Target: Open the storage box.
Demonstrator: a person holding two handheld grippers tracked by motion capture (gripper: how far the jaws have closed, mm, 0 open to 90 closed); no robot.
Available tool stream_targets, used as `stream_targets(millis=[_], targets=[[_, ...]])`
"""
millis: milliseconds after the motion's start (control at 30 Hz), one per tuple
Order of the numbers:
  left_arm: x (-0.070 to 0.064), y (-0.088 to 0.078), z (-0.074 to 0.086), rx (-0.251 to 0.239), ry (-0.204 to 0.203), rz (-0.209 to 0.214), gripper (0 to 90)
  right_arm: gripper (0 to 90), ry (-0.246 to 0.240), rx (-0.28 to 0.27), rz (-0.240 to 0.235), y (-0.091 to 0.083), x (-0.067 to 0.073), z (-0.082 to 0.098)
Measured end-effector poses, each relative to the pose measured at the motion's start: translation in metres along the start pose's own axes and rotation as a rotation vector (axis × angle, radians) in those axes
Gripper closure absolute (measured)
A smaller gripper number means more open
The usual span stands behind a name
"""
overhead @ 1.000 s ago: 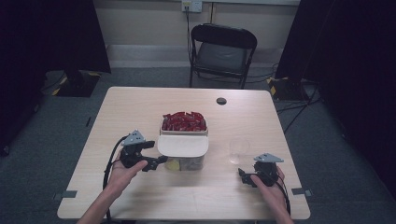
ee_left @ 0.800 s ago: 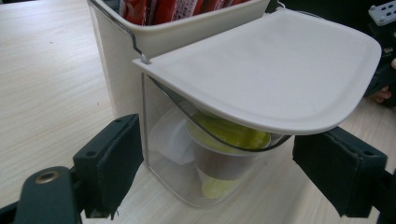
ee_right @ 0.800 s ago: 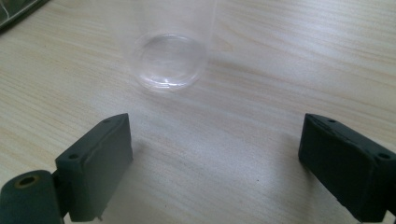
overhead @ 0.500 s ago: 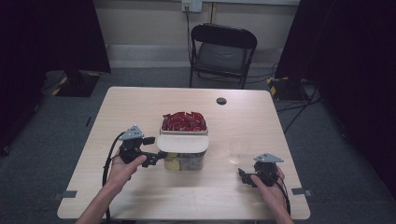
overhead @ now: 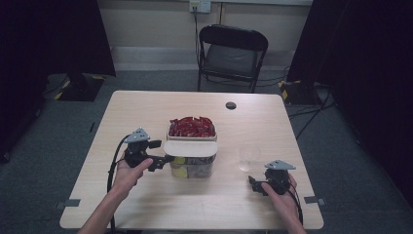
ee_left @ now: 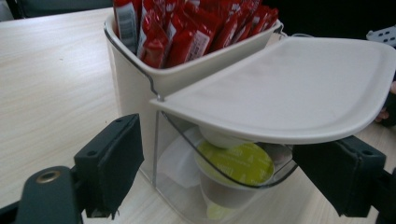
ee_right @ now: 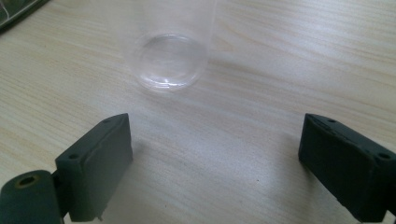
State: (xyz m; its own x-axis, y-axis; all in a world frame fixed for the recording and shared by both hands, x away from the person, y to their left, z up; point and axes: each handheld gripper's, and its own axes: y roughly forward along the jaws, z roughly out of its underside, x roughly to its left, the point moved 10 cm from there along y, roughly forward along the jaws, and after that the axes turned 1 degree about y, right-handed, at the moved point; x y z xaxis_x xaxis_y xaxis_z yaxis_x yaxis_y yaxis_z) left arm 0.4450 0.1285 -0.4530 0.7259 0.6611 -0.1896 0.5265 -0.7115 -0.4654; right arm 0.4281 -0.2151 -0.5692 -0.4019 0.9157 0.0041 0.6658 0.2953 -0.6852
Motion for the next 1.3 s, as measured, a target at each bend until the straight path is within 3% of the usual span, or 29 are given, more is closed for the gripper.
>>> stream_targets(millis=[133,233,433,667,1000,1300], targets=[[0.002,0.0,-0.004,0.011,0.01,-0.008,16.0,9.3,0.0,0.0,0.0,0.0,0.0,0.0],[0.001,0.001,-0.007,-0.021,-0.035,0.028,16.6,9.3,0.0,0.0,0.0,0.0,0.0,0.0],[0.006,0.002,-0.007,-0.012,-0.039,0.019,16.5,9.3,0.0,0.0,0.0,0.0,0.0,0.0],[0.009,0.002,-0.014,0.013,0.009,-0.008,15.9,9.3,-0.001,-0.001,0.001,0.0,0.0,0.0],[0.012,0.006,-0.015,0.024,0.007,-0.005,15.6,9.3,0.001,0.0,0.0,0.0,0.0,0.0],[0.013,0.004,-0.026,-0.002,0.003,-0.004,15.6,9.3,0.0,0.0,0.0,0.0,0.0,0.0]])
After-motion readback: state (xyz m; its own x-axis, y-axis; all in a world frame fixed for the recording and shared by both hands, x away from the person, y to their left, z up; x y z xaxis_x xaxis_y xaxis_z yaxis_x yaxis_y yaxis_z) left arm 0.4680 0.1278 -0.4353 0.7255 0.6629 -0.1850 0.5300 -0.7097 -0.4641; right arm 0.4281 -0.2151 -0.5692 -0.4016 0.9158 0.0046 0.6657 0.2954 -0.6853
